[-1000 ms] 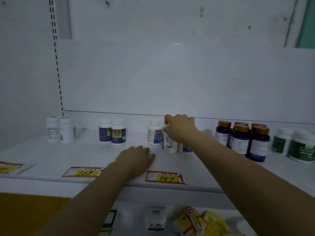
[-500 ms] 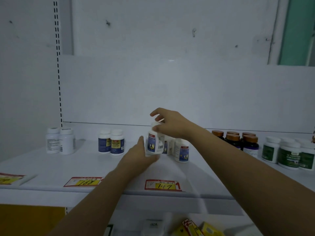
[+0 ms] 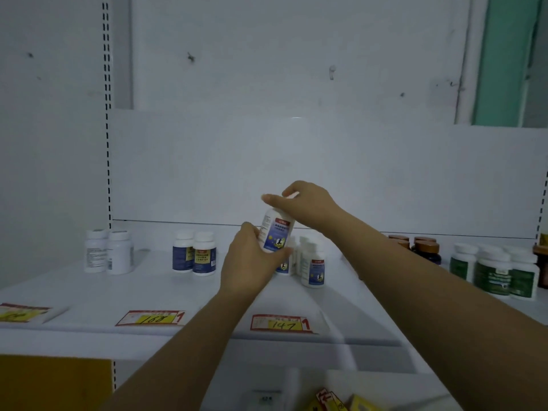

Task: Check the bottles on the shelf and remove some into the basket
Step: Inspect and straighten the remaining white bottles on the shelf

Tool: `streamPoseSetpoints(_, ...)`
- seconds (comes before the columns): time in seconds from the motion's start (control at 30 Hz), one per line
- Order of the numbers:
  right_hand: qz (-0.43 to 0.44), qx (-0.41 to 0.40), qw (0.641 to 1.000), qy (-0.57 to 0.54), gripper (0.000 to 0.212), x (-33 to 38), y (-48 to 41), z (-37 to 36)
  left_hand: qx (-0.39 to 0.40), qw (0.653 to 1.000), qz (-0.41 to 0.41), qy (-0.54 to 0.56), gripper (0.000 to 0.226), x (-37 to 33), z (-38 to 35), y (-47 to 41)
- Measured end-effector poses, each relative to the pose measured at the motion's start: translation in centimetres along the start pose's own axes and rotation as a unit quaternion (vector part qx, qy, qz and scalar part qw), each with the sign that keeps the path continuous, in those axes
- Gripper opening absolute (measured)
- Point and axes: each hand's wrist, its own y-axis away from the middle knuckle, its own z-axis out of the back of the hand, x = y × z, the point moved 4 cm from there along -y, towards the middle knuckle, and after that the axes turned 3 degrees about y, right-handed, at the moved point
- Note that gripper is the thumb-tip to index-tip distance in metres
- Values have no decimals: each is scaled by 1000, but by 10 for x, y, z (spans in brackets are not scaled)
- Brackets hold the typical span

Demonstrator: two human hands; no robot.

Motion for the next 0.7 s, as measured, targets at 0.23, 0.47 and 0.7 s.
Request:
streamPoseSetpoints(0.23, 41, 7, 999, 15, 45, 8, 1, 8, 133, 987, 34, 82, 43, -5, -5, 11)
streamPoseSetpoints(0.47, 44, 32, 994, -97, 53, 1, 6, 6, 85, 992, 31, 83, 41, -9, -3, 8)
streamPoseSetpoints(0.7, 8, 4, 983, -185, 47, -19, 0, 14, 113, 983, 54, 131, 45, -12, -7, 10)
